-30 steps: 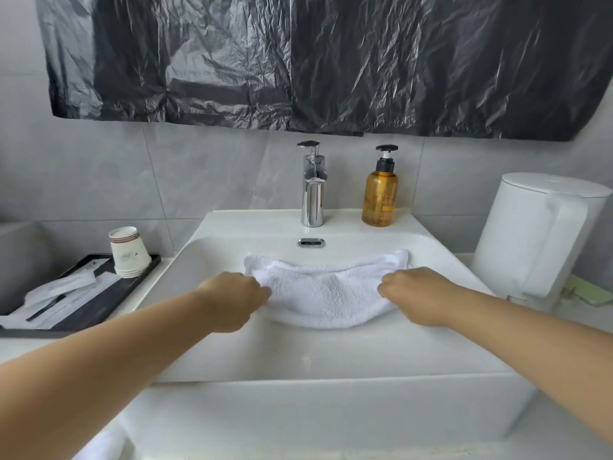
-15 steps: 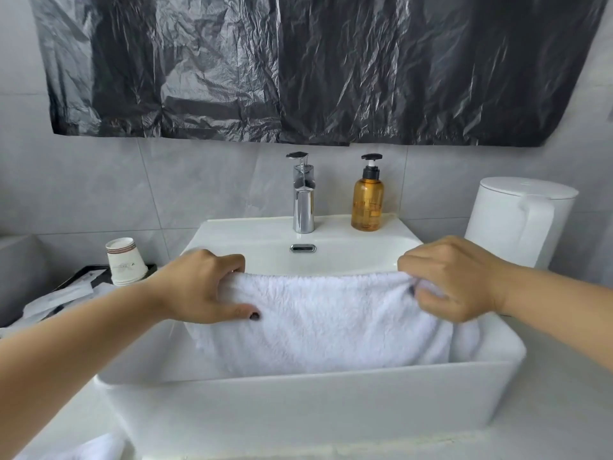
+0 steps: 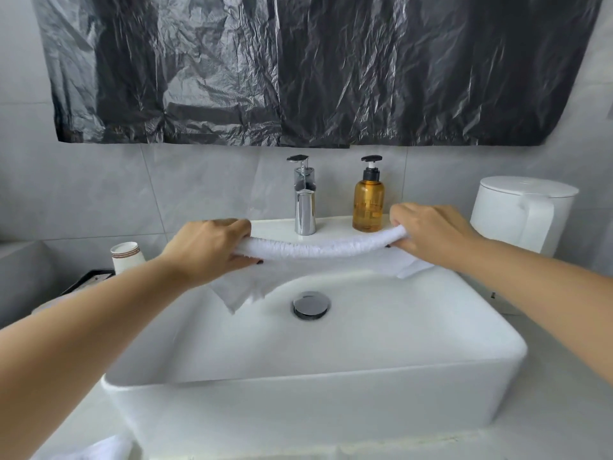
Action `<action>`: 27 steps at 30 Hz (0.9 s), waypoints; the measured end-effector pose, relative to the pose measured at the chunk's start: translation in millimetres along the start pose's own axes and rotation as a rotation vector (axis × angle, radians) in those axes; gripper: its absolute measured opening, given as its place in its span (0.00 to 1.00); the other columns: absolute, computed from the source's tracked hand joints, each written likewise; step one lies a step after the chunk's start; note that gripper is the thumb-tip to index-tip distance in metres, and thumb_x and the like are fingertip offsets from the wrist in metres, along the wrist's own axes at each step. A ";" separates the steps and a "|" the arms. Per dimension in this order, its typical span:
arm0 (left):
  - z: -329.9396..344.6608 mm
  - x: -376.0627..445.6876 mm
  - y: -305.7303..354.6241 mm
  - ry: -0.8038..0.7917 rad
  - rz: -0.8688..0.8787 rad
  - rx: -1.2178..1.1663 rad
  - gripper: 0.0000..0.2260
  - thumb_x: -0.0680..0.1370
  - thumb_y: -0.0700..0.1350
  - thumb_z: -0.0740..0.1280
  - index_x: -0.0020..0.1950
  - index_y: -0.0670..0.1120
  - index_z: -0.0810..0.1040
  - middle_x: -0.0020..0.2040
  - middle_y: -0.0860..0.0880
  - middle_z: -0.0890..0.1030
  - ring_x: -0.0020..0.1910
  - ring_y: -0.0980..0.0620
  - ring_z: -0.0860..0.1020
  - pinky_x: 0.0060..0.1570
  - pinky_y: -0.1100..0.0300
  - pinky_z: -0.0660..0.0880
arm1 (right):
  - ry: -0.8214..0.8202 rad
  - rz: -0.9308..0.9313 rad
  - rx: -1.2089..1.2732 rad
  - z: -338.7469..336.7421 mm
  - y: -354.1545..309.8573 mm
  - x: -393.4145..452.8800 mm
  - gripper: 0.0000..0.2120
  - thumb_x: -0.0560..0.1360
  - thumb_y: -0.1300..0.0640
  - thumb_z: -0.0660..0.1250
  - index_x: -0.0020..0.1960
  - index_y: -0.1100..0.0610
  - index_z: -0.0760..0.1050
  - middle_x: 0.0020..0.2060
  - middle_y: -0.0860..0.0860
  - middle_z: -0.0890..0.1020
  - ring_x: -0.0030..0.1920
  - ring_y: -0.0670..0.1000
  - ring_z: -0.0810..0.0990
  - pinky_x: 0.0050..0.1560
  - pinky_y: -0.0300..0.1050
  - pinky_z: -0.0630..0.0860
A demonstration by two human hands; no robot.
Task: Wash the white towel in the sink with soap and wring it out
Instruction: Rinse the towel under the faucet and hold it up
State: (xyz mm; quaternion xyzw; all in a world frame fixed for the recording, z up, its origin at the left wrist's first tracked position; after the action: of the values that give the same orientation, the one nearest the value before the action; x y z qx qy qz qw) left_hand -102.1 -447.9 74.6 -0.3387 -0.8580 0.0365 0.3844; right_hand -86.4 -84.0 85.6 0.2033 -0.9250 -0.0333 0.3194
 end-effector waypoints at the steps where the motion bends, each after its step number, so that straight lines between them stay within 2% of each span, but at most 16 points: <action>1: 2.1 -10.0 3.5 -0.037 0.010 0.001 0.23 0.71 0.66 0.66 0.40 0.45 0.71 0.32 0.51 0.77 0.26 0.44 0.76 0.25 0.63 0.59 | -0.114 0.002 -0.004 1.6 -4.2 -9.2 0.15 0.75 0.46 0.70 0.46 0.52 0.65 0.43 0.48 0.75 0.37 0.54 0.69 0.36 0.47 0.70; 3: 6.8 -29.6 16.4 -0.217 0.010 -0.062 0.26 0.68 0.73 0.57 0.40 0.49 0.68 0.34 0.53 0.76 0.31 0.45 0.78 0.24 0.65 0.55 | -0.385 -0.020 -0.019 9.6 -14.0 -31.5 0.19 0.74 0.40 0.69 0.42 0.48 0.61 0.42 0.43 0.70 0.41 0.50 0.69 0.35 0.42 0.66; 5: 14.1 -53.1 29.1 -0.460 -0.021 -0.150 0.31 0.64 0.80 0.52 0.41 0.52 0.64 0.37 0.56 0.72 0.39 0.48 0.76 0.28 0.70 0.57 | -0.590 -0.037 0.029 20.7 -24.1 -57.0 0.23 0.69 0.37 0.72 0.37 0.46 0.58 0.40 0.43 0.70 0.42 0.48 0.68 0.32 0.34 0.59; 7: 22.9 -72.9 39.5 -0.614 0.001 -0.240 0.32 0.63 0.82 0.47 0.38 0.53 0.61 0.35 0.56 0.69 0.37 0.54 0.70 0.31 0.70 0.60 | -0.695 0.003 0.158 32.1 -25.9 -78.9 0.25 0.64 0.37 0.75 0.35 0.48 0.61 0.37 0.44 0.72 0.39 0.47 0.69 0.32 0.38 0.59; 10: 29.0 -81.4 37.6 -0.696 -0.108 -0.409 0.34 0.63 0.84 0.45 0.35 0.51 0.60 0.29 0.54 0.66 0.30 0.55 0.66 0.30 0.67 0.61 | -0.683 0.172 0.497 38.0 -14.9 -84.1 0.26 0.60 0.42 0.80 0.31 0.52 0.64 0.27 0.44 0.67 0.31 0.45 0.63 0.32 0.42 0.56; 12: 35.4 -73.3 25.6 -0.593 -0.258 -0.481 0.35 0.66 0.82 0.49 0.33 0.48 0.59 0.27 0.52 0.64 0.29 0.53 0.62 0.30 0.63 0.60 | -0.598 0.230 0.614 40.3 -7.6 -68.9 0.26 0.62 0.46 0.81 0.29 0.53 0.64 0.23 0.44 0.64 0.29 0.45 0.61 0.31 0.40 0.55; 14: 45.3 -59.4 15.5 -0.538 -0.433 -0.449 0.31 0.71 0.75 0.59 0.33 0.47 0.60 0.27 0.53 0.64 0.29 0.54 0.63 0.31 0.62 0.61 | -0.478 0.276 0.588 48.7 -2.0 -48.1 0.23 0.66 0.45 0.78 0.30 0.55 0.67 0.25 0.43 0.67 0.30 0.44 0.65 0.31 0.39 0.57; 15: 51.7 -51.4 13.5 -0.561 -0.502 -0.392 0.27 0.74 0.69 0.63 0.34 0.48 0.63 0.31 0.55 0.68 0.33 0.52 0.67 0.33 0.59 0.65 | -0.428 0.325 0.561 55.6 1.0 -38.9 0.19 0.67 0.44 0.77 0.33 0.55 0.71 0.29 0.42 0.71 0.34 0.43 0.69 0.33 0.39 0.61; 16: 59.1 -42.7 13.7 -0.622 -0.544 -0.307 0.20 0.76 0.64 0.66 0.38 0.50 0.68 0.38 0.53 0.75 0.40 0.50 0.72 0.39 0.57 0.70 | -0.409 0.386 0.537 63.1 4.4 -31.7 0.16 0.68 0.44 0.76 0.39 0.53 0.75 0.36 0.43 0.76 0.41 0.45 0.74 0.38 0.39 0.65; 17: 65.6 -34.3 18.3 -0.713 -0.564 -0.247 0.12 0.77 0.60 0.67 0.48 0.52 0.74 0.51 0.51 0.78 0.51 0.48 0.75 0.49 0.55 0.73 | -0.436 0.462 0.516 69.4 6.0 -26.4 0.17 0.69 0.43 0.75 0.48 0.52 0.76 0.44 0.45 0.77 0.48 0.47 0.76 0.44 0.39 0.68; 18: 71.2 -26.5 26.4 -0.803 -0.565 -0.224 0.15 0.78 0.56 0.67 0.62 0.53 0.74 0.63 0.49 0.74 0.62 0.47 0.73 0.59 0.53 0.72 | -0.506 0.536 0.496 75.4 5.9 -24.1 0.22 0.69 0.41 0.75 0.55 0.53 0.74 0.51 0.46 0.76 0.53 0.48 0.74 0.49 0.40 0.69; 19: 74.6 -18.3 37.1 -0.861 -0.551 -0.256 0.24 0.78 0.53 0.68 0.72 0.51 0.68 0.71 0.49 0.68 0.69 0.47 0.69 0.65 0.53 0.69 | -0.599 0.598 0.468 80.5 4.3 -23.1 0.28 0.68 0.38 0.74 0.60 0.53 0.71 0.54 0.46 0.74 0.55 0.49 0.73 0.52 0.41 0.70; 21: 74.1 0.5 61.0 -0.902 -0.518 -0.429 0.34 0.77 0.52 0.70 0.79 0.50 0.59 0.77 0.50 0.61 0.74 0.48 0.64 0.68 0.57 0.65 | -0.742 0.660 0.391 84.8 -2.0 -22.0 0.35 0.66 0.34 0.72 0.62 0.56 0.69 0.56 0.48 0.73 0.56 0.50 0.73 0.55 0.43 0.73; 23: 70.7 17.1 83.4 -0.934 -0.472 -0.572 0.40 0.75 0.57 0.72 0.81 0.52 0.56 0.80 0.53 0.57 0.78 0.51 0.60 0.72 0.57 0.60 | -0.781 0.687 0.362 85.5 -7.4 -20.1 0.34 0.65 0.35 0.73 0.61 0.57 0.69 0.56 0.50 0.75 0.56 0.52 0.74 0.58 0.47 0.75; 25: 71.6 24.6 100.9 -1.023 -0.405 -0.585 0.44 0.74 0.62 0.71 0.82 0.52 0.51 0.81 0.54 0.53 0.80 0.53 0.52 0.75 0.55 0.53 | -0.792 0.704 0.363 85.9 -8.9 -18.3 0.32 0.63 0.36 0.74 0.56 0.57 0.71 0.51 0.50 0.76 0.52 0.51 0.75 0.56 0.47 0.76; 27: 81.8 22.4 112.2 -1.093 -0.315 -0.499 0.46 0.74 0.66 0.67 0.82 0.51 0.45 0.82 0.53 0.47 0.81 0.54 0.45 0.77 0.50 0.48 | -0.815 0.691 0.355 86.2 -10.4 -17.6 0.29 0.63 0.36 0.73 0.50 0.56 0.71 0.49 0.50 0.76 0.49 0.51 0.75 0.51 0.45 0.76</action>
State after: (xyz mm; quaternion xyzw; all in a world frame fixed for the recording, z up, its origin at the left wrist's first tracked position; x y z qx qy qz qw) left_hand -106.7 -331.9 -4.8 -0.2198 -0.9531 -0.0541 -0.2007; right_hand -122.3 -92.4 5.1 -0.0901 -0.9778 0.1537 -0.1106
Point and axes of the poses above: each hand's wrist, its own x-axis towards the middle knuckle, its own z-axis out of the palm, y = z × x, the point moved 1 cm from there along x, towards the middle knuckle
